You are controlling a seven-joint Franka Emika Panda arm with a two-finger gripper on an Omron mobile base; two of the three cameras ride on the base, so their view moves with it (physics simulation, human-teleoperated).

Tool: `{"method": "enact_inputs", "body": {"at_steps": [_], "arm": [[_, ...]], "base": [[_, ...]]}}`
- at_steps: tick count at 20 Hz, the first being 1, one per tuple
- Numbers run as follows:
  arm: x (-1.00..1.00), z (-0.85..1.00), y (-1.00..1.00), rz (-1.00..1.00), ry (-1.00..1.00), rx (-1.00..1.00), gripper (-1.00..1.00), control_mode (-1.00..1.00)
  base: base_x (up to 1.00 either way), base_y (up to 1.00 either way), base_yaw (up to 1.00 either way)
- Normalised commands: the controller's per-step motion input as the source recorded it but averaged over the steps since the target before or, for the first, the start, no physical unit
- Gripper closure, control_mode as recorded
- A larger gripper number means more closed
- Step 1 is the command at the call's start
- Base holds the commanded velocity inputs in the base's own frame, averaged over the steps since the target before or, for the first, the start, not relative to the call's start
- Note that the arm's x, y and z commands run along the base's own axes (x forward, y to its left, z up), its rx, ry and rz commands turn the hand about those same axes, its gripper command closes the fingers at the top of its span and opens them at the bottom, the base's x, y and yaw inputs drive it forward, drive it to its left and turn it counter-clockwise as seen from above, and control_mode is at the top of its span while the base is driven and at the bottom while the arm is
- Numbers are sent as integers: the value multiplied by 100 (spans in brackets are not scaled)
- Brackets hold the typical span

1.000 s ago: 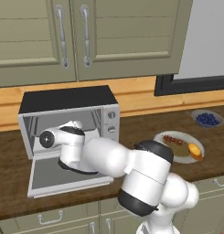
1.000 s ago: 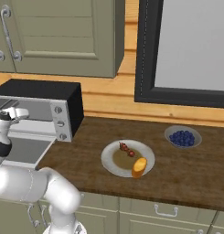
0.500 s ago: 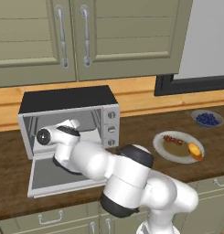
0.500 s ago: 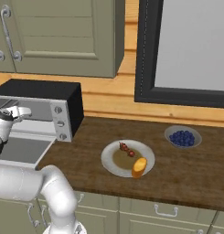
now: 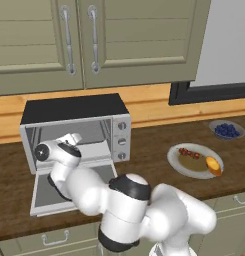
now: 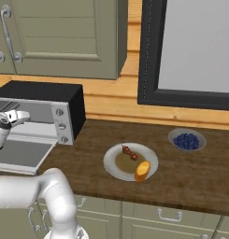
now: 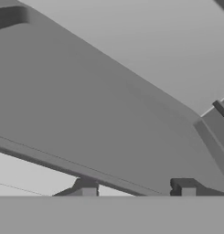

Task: Pick up the kebab skewer and baguette bread, and place them inside the toaster oven. Close the toaster oven door and start by setting the timer.

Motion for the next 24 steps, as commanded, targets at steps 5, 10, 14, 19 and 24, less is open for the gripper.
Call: {"method": "enact_inputs", "body": {"at_steps": [5, 10, 14, 19, 24], "arm": [[13, -18, -2, 0, 0, 0, -100, -100], [5, -3, -17, 0, 0, 0, -100, -100], [0, 0, -9, 0, 0, 0, -100, -100], [14, -6, -3, 0, 0, 0, -100, -100], [2, -25, 0, 0, 0, -4, -100, -100]], "base": [[0, 0, 0], [0, 0, 0], [0, 0, 0], [0, 0, 0], [0, 0, 0]]}}
